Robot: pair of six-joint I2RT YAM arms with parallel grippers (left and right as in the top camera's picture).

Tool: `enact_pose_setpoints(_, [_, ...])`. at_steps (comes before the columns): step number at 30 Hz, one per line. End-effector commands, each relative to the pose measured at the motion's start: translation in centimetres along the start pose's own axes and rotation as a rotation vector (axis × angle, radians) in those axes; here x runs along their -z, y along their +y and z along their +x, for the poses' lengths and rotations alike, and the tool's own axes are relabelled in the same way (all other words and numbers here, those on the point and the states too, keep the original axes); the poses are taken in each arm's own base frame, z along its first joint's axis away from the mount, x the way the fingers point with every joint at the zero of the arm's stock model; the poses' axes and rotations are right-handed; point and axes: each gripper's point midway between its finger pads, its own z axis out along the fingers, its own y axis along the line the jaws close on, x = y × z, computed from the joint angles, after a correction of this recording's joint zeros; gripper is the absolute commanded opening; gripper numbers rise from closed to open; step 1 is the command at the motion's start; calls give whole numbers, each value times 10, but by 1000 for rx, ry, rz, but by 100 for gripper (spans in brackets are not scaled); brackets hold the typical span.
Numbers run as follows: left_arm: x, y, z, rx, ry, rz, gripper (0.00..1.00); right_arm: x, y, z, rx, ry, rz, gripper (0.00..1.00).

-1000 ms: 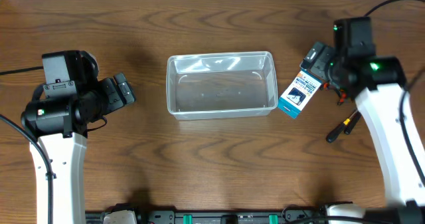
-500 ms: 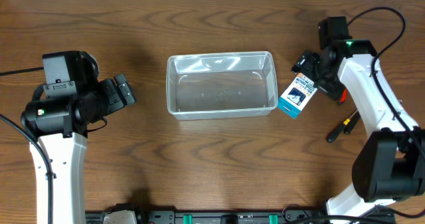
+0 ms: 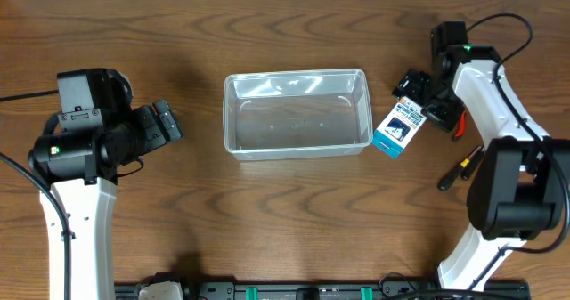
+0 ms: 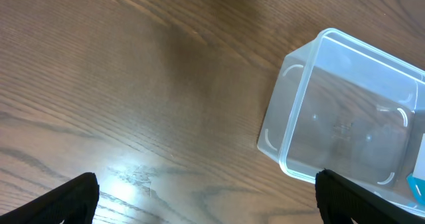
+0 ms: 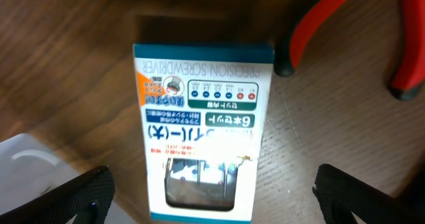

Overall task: Pack container
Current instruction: 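Lower the right gripper onto the blue screwdriver box and grasp it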

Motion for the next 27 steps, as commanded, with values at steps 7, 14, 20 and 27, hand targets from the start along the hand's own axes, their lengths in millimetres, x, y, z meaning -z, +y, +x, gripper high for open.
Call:
enact_pose_setpoints(7, [4, 1, -5, -17, -18, -9, 96, -33, 8, 6, 68, 70, 10, 99])
enact_pose_setpoints(14, [4, 1, -5, -21, -17, -9, 96, -47, 24, 13, 115, 68, 4, 99])
enact_pose_setpoints(20, [3, 1, -5, -36, -15, -10, 96, -56, 24, 19, 126, 87, 21, 99])
enact_pose_setpoints(27, [3, 1, -5, -40, -14, -10, 96, -56, 13, 19, 95, 80, 77, 99])
